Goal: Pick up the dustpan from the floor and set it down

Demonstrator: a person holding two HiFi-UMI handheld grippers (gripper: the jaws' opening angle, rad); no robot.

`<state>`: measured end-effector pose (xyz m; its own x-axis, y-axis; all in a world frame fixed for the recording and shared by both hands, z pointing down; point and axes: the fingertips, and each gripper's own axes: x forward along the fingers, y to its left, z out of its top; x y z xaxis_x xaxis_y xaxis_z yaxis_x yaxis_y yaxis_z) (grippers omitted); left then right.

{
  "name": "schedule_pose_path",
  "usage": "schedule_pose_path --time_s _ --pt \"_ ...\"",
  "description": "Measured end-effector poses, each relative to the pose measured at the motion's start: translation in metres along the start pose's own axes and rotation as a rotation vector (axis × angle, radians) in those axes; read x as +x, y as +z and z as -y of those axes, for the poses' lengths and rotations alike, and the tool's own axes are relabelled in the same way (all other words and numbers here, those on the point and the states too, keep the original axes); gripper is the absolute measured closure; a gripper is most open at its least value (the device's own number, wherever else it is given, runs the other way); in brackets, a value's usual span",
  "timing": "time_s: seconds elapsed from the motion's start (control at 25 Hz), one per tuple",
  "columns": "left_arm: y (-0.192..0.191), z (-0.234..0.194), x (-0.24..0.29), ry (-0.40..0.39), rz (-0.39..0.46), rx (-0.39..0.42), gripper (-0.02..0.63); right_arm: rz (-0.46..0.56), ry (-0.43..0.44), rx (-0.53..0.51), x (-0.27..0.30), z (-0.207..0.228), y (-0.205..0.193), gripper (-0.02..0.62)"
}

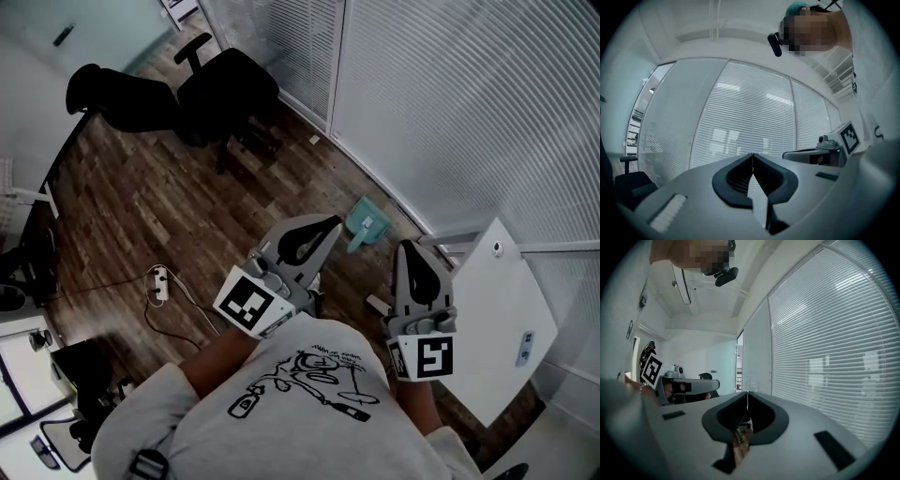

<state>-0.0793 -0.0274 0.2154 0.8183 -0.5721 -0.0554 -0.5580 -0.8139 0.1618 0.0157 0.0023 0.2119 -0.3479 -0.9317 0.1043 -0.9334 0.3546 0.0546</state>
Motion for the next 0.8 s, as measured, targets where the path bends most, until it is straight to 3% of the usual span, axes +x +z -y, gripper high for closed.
schedule_pose_path --time_s 0.32,0.8 --pt "0.009 -0.031 0.009 -0.020 0.012 0.001 0.604 0.016 -0.006 0.005 0.036 0.002 0.008 0.589" --pt "0.008 -0.005 0.054 -0.035 0.007 0.016 0.604 0.026 0.004 0.005 0.026 0.046 0.013 0.589"
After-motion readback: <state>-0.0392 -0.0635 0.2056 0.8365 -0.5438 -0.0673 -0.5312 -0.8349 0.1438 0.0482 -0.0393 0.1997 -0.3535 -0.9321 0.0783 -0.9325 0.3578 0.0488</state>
